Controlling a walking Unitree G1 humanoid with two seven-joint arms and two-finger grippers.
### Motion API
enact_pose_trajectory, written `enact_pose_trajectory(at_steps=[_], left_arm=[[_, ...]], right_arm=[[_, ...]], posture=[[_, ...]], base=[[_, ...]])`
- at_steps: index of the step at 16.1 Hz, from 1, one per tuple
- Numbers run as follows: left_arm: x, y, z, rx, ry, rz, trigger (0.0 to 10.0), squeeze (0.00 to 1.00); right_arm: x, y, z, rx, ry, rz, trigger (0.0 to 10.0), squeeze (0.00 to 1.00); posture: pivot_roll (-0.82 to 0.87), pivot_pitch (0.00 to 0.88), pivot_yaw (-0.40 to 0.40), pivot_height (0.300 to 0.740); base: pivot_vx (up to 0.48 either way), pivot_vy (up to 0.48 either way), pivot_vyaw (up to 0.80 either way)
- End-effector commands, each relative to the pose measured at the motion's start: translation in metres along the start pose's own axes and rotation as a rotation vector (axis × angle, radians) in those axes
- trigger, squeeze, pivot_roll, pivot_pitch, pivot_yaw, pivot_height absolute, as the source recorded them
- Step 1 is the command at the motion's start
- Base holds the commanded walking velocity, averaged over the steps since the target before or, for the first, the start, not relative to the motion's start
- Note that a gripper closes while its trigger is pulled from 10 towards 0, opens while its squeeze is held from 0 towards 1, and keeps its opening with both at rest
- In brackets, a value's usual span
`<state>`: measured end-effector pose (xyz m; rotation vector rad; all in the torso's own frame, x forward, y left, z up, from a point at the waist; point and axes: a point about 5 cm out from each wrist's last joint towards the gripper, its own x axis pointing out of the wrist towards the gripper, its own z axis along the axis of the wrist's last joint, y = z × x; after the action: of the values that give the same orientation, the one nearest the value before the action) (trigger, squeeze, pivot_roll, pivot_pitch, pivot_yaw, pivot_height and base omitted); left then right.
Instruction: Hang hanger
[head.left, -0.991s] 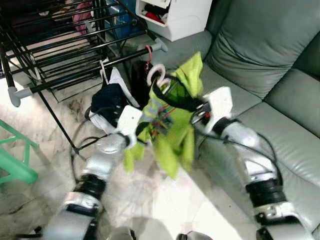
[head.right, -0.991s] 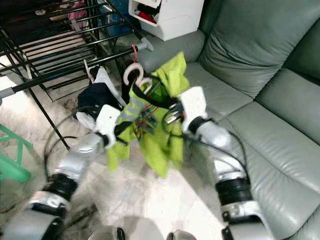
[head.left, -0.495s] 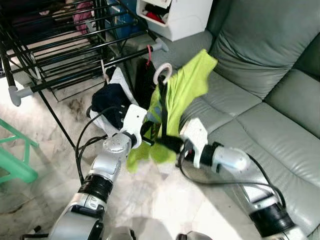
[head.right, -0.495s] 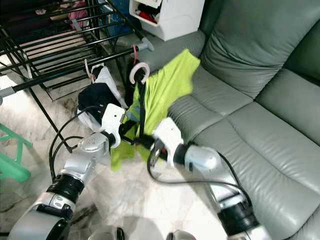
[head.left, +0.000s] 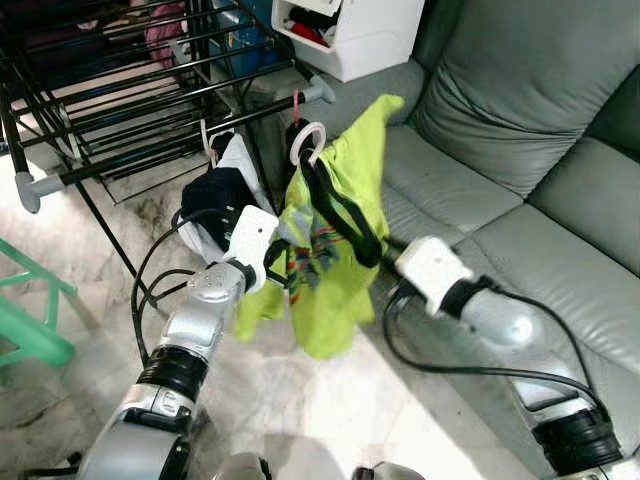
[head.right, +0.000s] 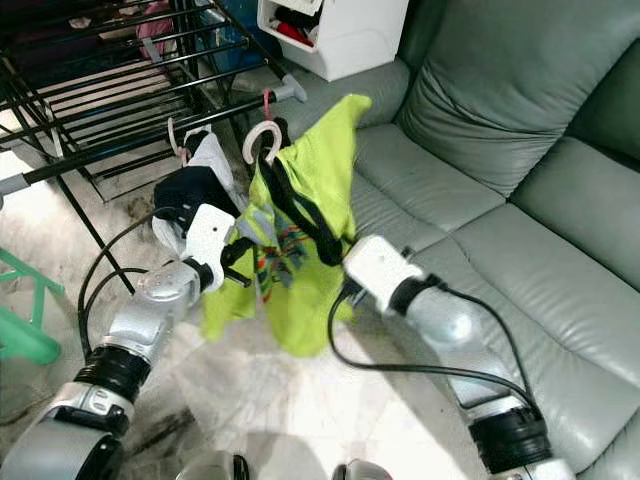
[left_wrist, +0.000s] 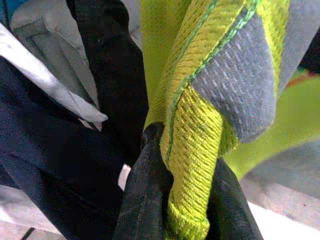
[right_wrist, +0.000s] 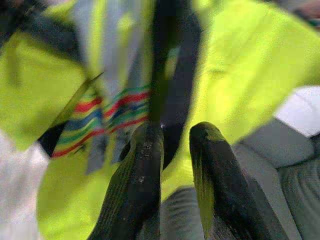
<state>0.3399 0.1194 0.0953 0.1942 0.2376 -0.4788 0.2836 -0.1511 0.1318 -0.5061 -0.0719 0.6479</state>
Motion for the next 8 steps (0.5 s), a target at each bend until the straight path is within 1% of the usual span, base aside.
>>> enact_pose_trajectory(at_steps=[1,2,3,4,5,6,7,8], left_arm=[[-0.003,0.013,0.009,0.032,-0.04,0.014,0.0,0.0],[-0.005,0.019,0.007,0.071,-0.03,-0.026,0.0,0.0],[-0.007,0.022,0.005,0.085,-0.018,-0.056,0.0,0.0],[-0.011,0.025,0.002,0.134,-0.001,-0.111,0.0,0.0],[-0.012,0.026,0.002,0.147,0.003,-0.124,0.0,0.0],[-0.017,0.03,-0.002,0.181,0.025,-0.182,0.0,0.0],[-0.025,0.034,-0.008,0.22,0.058,-0.265,0.0,0.0],[-0.028,0.035,-0.01,0.23,0.068,-0.308,0.0,0.0]], right_arm=[[-0.005,-0.002,0.011,0.061,-0.08,0.02,10.0,1.0],[-0.011,0.007,0.01,0.126,-0.076,0.146,10.0,1.0],[-0.016,0.012,0.006,0.146,-0.047,0.223,10.0,1.0],[-0.024,0.013,-0.001,0.133,-0.009,0.288,10.0,1.0],[-0.026,0.012,-0.003,0.127,-0.001,0.3,10.0,1.0],[-0.034,0.007,-0.006,0.133,0.026,0.346,10.0,1.0],[-0.042,-0.007,-0.005,0.144,0.058,0.377,10.0,1.0],[-0.045,-0.014,-0.004,0.149,0.064,0.39,10.0,1.0]], posture=[[-0.08,0.031,0.015,0.74],[-0.08,0.025,0.019,0.74],[-0.08,0.022,0.019,0.74],[-0.08,0.02,0.02,0.74],[-0.08,0.02,0.02,0.74],[-0.08,0.018,0.02,0.74],[-0.08,0.015,0.02,0.74],[-0.08,0.012,0.02,0.74]], base=[[0.0,0.0,0.0],[0.0,0.0,0.0],[0.0,0.0,0.0],[0.0,0.0,0.0],[0.0,0.0,0.0],[0.0,0.0,0.0],[0.0,0.0,0.0],[0.0,0.0,0.0]])
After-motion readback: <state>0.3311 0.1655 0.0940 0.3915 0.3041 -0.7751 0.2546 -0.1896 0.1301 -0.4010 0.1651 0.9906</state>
